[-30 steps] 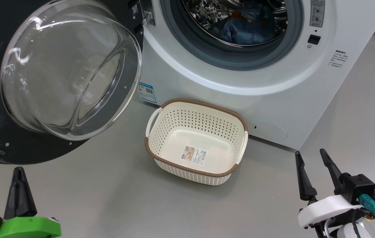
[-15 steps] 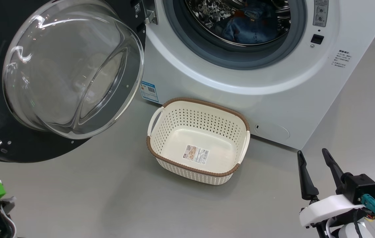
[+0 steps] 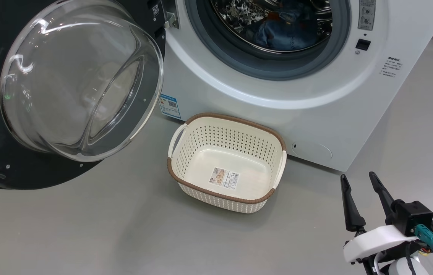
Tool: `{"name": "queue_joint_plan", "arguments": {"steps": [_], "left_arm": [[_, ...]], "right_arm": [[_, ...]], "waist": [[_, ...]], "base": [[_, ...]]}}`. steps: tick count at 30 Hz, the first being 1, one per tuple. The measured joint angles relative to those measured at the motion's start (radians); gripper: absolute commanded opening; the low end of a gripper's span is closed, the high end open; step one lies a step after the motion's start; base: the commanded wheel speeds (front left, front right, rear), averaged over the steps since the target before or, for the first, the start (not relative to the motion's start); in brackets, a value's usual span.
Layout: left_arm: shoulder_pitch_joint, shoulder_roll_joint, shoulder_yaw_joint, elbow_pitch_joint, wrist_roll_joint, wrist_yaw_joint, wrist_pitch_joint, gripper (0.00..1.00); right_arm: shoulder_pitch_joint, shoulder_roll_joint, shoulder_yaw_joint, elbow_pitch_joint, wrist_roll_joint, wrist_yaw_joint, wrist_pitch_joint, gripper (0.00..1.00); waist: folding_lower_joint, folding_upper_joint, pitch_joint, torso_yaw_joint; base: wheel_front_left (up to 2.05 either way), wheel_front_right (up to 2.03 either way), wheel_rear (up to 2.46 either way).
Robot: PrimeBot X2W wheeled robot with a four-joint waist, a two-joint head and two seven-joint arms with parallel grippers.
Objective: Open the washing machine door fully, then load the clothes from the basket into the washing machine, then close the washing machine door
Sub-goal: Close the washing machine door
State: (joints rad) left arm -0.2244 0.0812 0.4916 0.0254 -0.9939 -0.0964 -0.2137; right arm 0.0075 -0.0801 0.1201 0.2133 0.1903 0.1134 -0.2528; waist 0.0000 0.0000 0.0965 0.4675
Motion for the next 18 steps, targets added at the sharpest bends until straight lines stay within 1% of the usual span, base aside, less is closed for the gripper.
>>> {"name": "queue_joint_plan", "arguments": {"steps": [3, 7, 9, 12, 18], "left_arm": [[-0.042, 0.043, 0.022, 0.001, -0.048, 0.0, 0.04, 0.0], [-0.101, 0.108, 0.035, 0.01, -0.056, 0.0, 0.081, 0.0], [-0.12, 0.135, 0.049, 0.03, -0.065, 0.008, 0.104, 0.0], [-0.131, 0.158, 0.064, 0.071, -0.1, 0.029, 0.142, 0.0], [-0.175, 0.166, 0.116, 0.152, -0.203, 0.056, 0.208, 0.0]], "right_arm": [[-0.001, 0.001, 0.006, 0.0, 0.0, 0.0, 0.0, 1.0], [-0.01, 0.0, 0.008, 0.0, 0.0, 0.0, 0.0, 1.0], [-0.017, 0.0, 0.011, 0.0, 0.0, 0.0, 0.0, 1.0], [-0.024, 0.0, 0.013, 0.0, 0.0, 0.0, 0.0, 1.0], [-0.024, -0.003, 0.012, 0.0, 0.0, 0.0, 0.0, 1.0]], "waist": [[0.0, 0.0, 0.005, -0.006], [0.0, 0.0, 0.014, -0.015], [0.0, 0.0, 0.018, -0.02], [0.0, 0.0, 0.023, -0.029], [0.0, 0.0, 0.037, -0.044]], "base": [[0.0, 0.0, 0.0], [0.0, 0.0, 0.0], [0.0, 0.0, 0.0], [0.0, 0.0, 0.0], [0.0, 0.0, 0.0]]}}
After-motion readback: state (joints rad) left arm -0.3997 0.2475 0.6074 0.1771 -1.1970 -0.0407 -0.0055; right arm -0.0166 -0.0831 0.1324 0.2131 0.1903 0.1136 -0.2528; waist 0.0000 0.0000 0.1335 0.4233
